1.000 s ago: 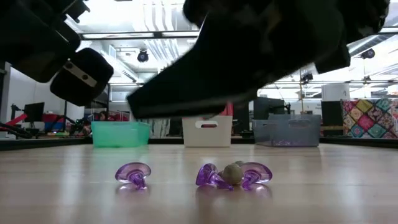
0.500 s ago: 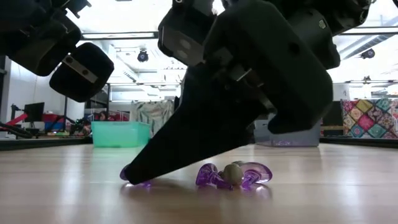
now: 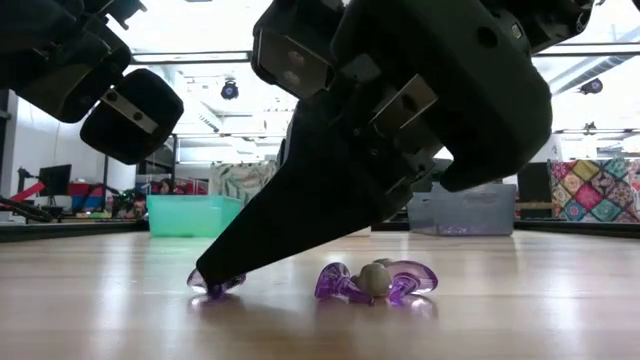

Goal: Sort Halloween decoration
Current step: Put the purple witch hat toy into the gray bin

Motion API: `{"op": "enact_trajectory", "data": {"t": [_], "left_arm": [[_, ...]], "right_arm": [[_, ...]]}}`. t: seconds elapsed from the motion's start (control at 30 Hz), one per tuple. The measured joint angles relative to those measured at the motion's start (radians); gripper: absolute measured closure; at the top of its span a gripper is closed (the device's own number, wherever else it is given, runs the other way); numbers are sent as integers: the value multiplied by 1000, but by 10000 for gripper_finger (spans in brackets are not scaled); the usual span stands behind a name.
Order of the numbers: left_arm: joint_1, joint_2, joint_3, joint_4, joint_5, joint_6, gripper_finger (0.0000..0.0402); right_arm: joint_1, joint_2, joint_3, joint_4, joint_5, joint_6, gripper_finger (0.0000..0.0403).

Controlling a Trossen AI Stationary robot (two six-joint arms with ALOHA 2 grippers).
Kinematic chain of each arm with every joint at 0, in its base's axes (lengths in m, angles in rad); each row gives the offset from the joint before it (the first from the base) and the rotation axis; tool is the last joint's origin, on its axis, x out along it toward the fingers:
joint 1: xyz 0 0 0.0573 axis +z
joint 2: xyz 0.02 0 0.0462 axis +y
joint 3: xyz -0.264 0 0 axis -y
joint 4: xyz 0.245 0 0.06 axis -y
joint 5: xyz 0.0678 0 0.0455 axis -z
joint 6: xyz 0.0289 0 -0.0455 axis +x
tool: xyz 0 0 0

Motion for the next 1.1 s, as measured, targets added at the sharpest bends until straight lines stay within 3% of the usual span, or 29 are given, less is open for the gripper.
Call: {"op": "enact_trajectory", "data": {"t": [0.13,0.5,0.67,0.93,1.1], "left_arm": [[0,0,0,0,0,0,364],[0,-1,0,5,0,0,364],[0,-27,0,43,1,-2,364],[1,-206,3,-15,2,86,364],[3,-347,4,-125,-94,171,364]], "right_arm": [[0,-1,0,-1,0,0,392],[-5,-17,22,-44,4,-1,394],[-32,-74,49,-207,29,-23,394],[-121,-207,50,-512,81,-90,394],[-190,-308,51,-735,164,-135,394]]}}
